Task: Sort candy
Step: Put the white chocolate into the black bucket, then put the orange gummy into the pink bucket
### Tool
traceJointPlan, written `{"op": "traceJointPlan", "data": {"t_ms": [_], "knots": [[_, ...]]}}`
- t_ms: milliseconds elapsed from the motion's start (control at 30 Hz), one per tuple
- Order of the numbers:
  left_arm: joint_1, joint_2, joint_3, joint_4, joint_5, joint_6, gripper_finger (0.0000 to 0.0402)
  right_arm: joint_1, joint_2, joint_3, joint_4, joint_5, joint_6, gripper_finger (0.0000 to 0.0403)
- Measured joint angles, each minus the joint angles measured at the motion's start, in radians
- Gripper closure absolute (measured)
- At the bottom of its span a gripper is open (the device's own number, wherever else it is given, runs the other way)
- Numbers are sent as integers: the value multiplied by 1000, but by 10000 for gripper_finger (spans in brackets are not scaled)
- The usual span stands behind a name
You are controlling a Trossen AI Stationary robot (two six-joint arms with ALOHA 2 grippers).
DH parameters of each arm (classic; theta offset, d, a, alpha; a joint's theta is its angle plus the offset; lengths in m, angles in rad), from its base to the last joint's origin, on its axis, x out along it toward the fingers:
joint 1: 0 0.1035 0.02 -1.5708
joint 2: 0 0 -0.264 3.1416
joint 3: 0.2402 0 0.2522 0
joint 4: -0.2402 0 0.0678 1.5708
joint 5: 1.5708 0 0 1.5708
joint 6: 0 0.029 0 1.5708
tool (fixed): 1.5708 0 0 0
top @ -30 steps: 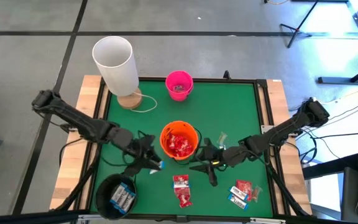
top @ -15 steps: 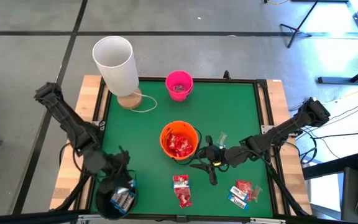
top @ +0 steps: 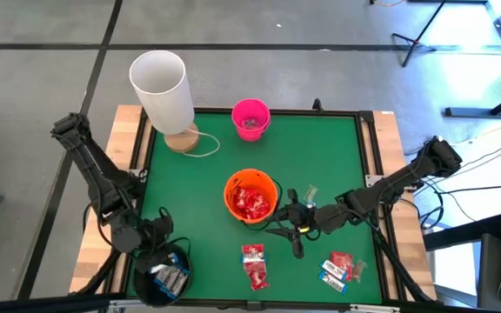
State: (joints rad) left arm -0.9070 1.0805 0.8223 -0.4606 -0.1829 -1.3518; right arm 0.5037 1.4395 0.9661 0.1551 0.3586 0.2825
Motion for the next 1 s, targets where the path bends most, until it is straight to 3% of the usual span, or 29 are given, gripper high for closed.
{"op": "traceJointPlan", "data": {"t_ms": [333, 567, 767, 1000], "knots": [[0, 0, 0, 3, -10, 3, 229, 0, 0, 0, -1, 0, 0, 276], [6, 0, 0, 24, -54, 61, 215, 0, -3, 0, -52, 31, -3, 276], [52, -21, 0, 129, -71, 214, 217, 0, -61, -1, -258, 89, 121, 276], [122, -94, 0, 150, -183, 518, 217, 1, -131, -1, -536, 91, 369, 276]]}}
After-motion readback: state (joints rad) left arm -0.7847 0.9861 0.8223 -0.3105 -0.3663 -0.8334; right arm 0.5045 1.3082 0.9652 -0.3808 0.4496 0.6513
